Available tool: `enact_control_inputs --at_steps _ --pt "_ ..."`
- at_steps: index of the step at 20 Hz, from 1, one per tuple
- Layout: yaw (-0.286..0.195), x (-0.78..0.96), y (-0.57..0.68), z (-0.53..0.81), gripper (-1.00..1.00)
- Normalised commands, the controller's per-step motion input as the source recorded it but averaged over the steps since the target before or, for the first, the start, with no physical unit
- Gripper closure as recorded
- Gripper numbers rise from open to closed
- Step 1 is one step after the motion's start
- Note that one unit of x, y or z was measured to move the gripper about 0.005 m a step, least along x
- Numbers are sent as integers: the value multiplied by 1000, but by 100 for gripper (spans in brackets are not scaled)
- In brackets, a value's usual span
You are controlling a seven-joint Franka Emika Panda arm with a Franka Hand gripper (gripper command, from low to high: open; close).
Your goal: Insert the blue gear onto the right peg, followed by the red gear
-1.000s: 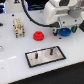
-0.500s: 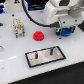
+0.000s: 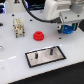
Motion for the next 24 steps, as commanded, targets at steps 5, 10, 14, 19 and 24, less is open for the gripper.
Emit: enact_control_inputs --at_steps 5,10,14,19,24 --pt "0 465 -370 389 100" --pt "0 580 -330 351 100" --pt "0 640 -322 370 100" --pt "0 642 -283 383 100" --pt "0 666 -294 321 100"
